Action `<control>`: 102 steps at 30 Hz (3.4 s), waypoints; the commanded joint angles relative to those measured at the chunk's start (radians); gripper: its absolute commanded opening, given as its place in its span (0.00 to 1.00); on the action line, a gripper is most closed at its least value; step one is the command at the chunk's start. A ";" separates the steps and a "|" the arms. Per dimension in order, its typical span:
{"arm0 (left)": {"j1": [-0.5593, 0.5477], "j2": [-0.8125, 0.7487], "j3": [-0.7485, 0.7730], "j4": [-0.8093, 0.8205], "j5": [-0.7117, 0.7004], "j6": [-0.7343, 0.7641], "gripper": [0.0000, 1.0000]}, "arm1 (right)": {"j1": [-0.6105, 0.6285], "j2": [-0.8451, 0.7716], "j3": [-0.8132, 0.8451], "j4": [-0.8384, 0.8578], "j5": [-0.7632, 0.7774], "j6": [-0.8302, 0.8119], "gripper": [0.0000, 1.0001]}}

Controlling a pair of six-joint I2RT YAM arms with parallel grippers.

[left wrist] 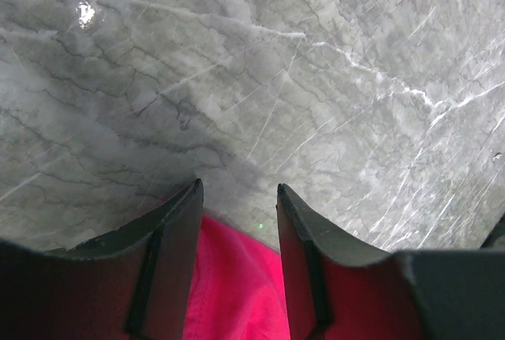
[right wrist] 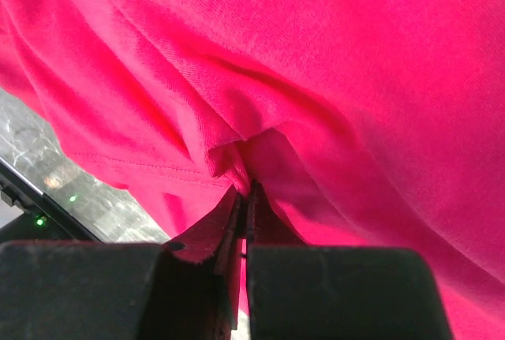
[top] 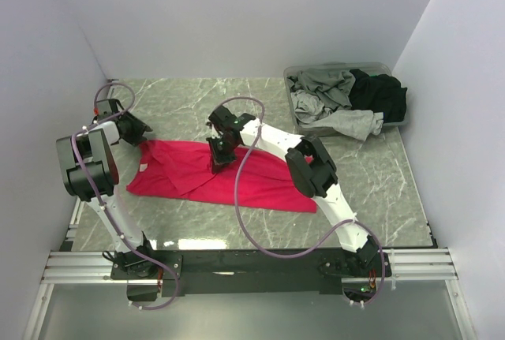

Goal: Fold and stack the t-shirts
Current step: Fold the tshirt

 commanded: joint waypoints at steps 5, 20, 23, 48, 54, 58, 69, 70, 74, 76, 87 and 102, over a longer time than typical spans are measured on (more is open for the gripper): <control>0.004 -0.018 0.016 0.018 0.018 -0.003 0.48 | -0.002 -0.075 0.002 -0.050 -0.004 -0.017 0.26; -0.012 -0.122 0.086 -0.028 -0.028 -0.028 0.50 | 0.133 -0.212 0.064 -0.077 0.215 -0.084 0.49; -0.027 -0.151 0.045 -0.006 -0.018 -0.043 0.50 | 0.187 -0.169 0.106 -0.055 0.171 -0.069 0.47; -0.039 -0.068 -0.115 0.075 0.036 -0.075 0.50 | 0.268 0.064 0.163 0.103 0.164 -0.007 0.47; -0.039 -0.067 -0.124 0.075 0.028 -0.074 0.49 | 0.270 0.089 0.181 0.098 0.212 0.003 0.47; -0.039 -0.072 -0.128 0.075 0.028 -0.072 0.49 | 0.271 0.113 0.221 0.077 0.227 -0.003 0.46; -0.033 -0.067 -0.125 0.064 0.013 -0.068 0.50 | 0.277 0.075 0.186 0.057 0.255 -0.018 0.18; -0.030 -0.065 -0.125 0.064 0.015 -0.068 0.50 | 0.274 0.067 0.169 0.062 0.257 -0.020 0.16; -0.019 -0.061 -0.127 0.064 0.015 -0.066 0.50 | 0.274 0.032 0.158 0.059 0.255 -0.023 0.11; -0.015 -0.059 -0.127 0.063 0.015 -0.063 0.49 | 0.273 0.018 0.157 0.054 0.255 -0.024 0.11; -0.009 -0.052 -0.139 0.075 0.005 -0.063 0.50 | 0.267 -0.060 0.132 0.019 0.241 -0.040 0.12; -0.004 -0.050 -0.124 0.066 -0.018 -0.062 0.49 | 0.277 -0.091 0.060 -0.004 0.178 -0.050 0.11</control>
